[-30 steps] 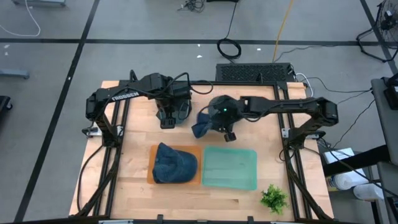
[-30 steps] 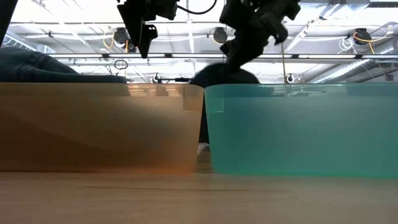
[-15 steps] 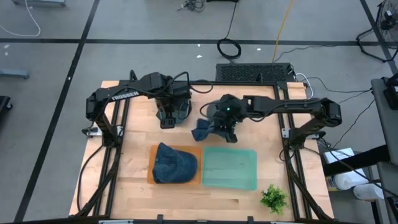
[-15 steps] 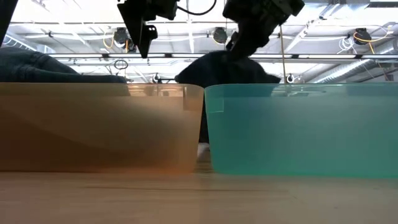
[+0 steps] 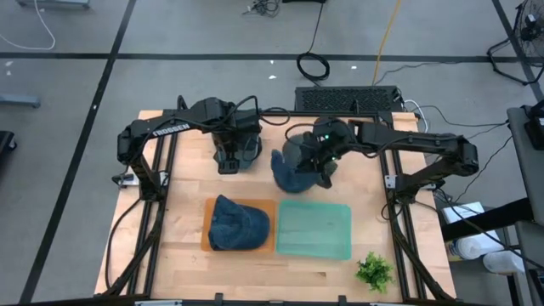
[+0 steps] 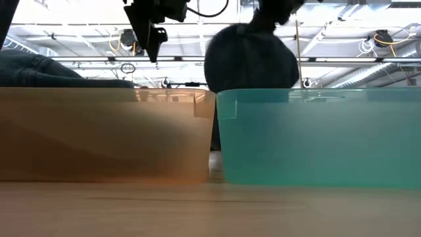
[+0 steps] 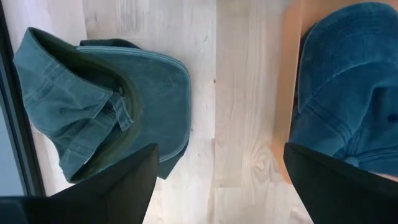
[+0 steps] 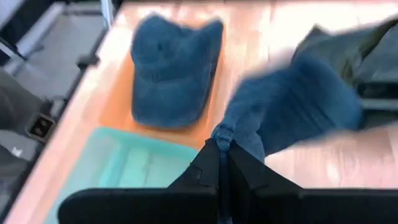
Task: Pick & Place hat
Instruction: Put the blue cap into the orange bin
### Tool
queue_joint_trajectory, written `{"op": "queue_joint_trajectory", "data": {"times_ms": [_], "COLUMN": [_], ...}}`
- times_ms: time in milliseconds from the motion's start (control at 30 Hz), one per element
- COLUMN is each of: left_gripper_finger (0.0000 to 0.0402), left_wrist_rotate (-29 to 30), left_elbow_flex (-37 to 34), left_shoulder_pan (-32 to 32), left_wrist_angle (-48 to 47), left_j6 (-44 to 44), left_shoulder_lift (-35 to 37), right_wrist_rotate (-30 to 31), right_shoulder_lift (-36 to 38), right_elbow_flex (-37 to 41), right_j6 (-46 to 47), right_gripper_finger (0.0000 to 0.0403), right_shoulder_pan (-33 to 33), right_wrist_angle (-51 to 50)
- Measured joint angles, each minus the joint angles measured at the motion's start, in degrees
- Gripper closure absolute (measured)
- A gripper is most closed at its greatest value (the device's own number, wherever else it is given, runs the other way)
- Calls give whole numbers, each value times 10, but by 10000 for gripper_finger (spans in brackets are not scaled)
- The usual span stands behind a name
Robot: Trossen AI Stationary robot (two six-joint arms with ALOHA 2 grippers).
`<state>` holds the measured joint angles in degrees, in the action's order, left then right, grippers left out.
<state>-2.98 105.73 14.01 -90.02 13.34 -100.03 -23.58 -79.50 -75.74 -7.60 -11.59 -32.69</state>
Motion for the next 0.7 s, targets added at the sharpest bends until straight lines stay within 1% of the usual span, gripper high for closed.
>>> {"op": "queue_joint_trajectory", "data": {"times_ms": [133,433,600,700], "left_gripper_finger": [48,48,48,48], "left_wrist_rotate": [0,0,-1,-4], "left_elbow_flex": [0,8,75,128], "left_shoulder_pan": [0,5,9,9], "left_wrist_angle": [0,-1,0,1], "left_j6": [22,49,42,48], "left_shoulder_lift": [0,19,19,20], "right_wrist_rotate": [-6,-8,-9,-26], "right_shoulder_lift": [0,0,0,0], "right_elbow_flex": [-39,-115,-161,-189], "right_j6": [-1,-8,-20,-18], "right_gripper_finger": [403,403,403,403], "right_shoulder_pan": [-5,-12,-13,-12], "right_wrist_angle": [-30,-45,-61,-59]}}
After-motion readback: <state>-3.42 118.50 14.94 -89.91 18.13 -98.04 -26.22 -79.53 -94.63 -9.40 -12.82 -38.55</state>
